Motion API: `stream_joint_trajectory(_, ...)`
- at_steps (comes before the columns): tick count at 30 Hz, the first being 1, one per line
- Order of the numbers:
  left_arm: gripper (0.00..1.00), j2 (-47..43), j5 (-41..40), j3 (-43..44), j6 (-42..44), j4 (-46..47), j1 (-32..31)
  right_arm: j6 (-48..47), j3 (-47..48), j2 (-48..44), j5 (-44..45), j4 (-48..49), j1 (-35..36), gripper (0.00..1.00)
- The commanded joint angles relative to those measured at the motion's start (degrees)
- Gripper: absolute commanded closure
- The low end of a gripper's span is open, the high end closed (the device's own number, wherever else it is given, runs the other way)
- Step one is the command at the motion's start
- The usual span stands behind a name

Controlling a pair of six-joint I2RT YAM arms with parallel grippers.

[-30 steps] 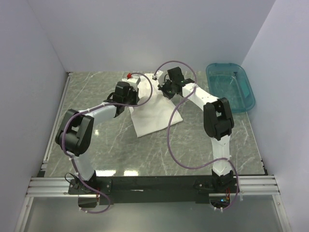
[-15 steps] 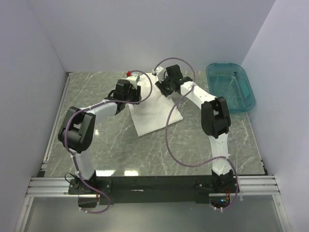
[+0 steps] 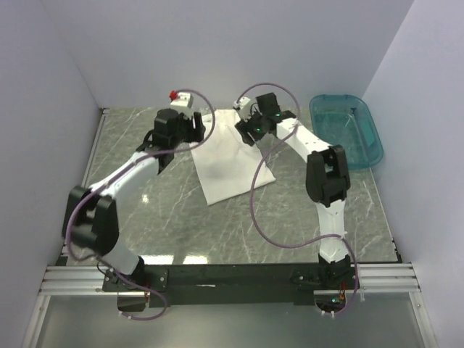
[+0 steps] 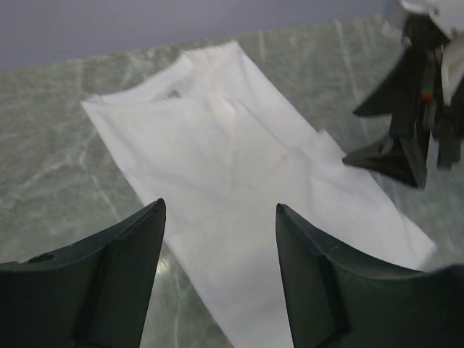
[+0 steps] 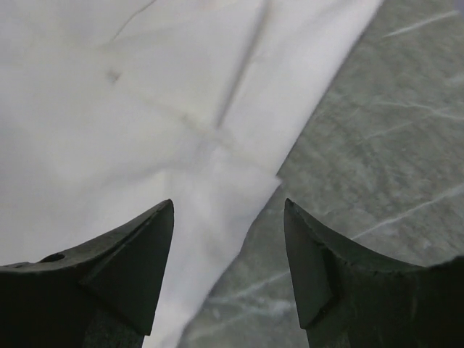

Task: Fold and stack the t-shirts
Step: Fold the tshirt

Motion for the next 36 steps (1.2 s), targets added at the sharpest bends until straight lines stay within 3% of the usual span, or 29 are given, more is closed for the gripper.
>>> stream_joint_trajectory(1, 0.33, -8.6, 11.9, -9.3, 0.6, -1.2, -3.1, -18.3, -2.7, -10.0, -21.8, -14.8, -4.5, 0.31)
stream_joint_trajectory(2, 0.33, -10.0, 12.7, -11.5, 2.2, -1.5, -4.8, -25.0, -7.8, -14.0, -25.3, -17.9, -6.2, 0.31)
stream_joint_trajectory(3, 0.32, -12.2, 9.7, -14.4, 4.1, -2.1, -9.7, -37.7, -11.6, -16.6, -29.1, -20.8, -7.0, 0.3)
stream_joint_trajectory(4, 0.32, -13.0, 8.0, -15.3, 9.2, -2.7, -12.8, -42.5, -19.7, -19.3, -30.3, -20.2, -8.0, 0.29)
stream_joint_trajectory(6, 0.32, -14.6, 4.4, -18.1, 15.2, -3.4, -18.2, -52.5, -26.5, -26.3, -31.8, -16.6, -11.7, 0.22)
stream_joint_trajectory(7, 0.32, -15.2, 3.1, -19.4, 19.2, -3.3, -21.8, -54.0, -28.9, -28.0, -32.8, -15.3, -12.9, 0.21)
stream_joint_trajectory(12, 0.33, -18.4, 2.7, -28.8, 30.5, -0.5, -26.0, -67.0, -34.0, -30.4, -32.1, -21.2, -15.8, 0.2)
stream_joint_trajectory(17, 0.37, -15.4, -3.1, -29.2, 34.3, -3.9, -27.2, -65.7, -42.1, -34.0, -33.1, -13.7, -13.9, 0.19)
stream_joint_trajectory(23, 0.42, -10.5, -4.7, -30.0, 34.7, -2.1, -27.6, -61.8, -42.9, -32.9, -30.4, -9.2, -9.1, 0.23)
stream_joint_trajectory(32, 0.47, -2.9, -9.6, -30.0, 35.7, -2.1, -28.1, -60.0, -43.7, -31.7, -29.1, -5.6, -7.5, 0.25)
stream_joint_trajectory(36, 0.6, 0.9, -13.4, -28.4, 35.8, -3.3, -28.3, -59.8, -44.0, -31.5, -29.1, -4.8, -7.5, 0.27)
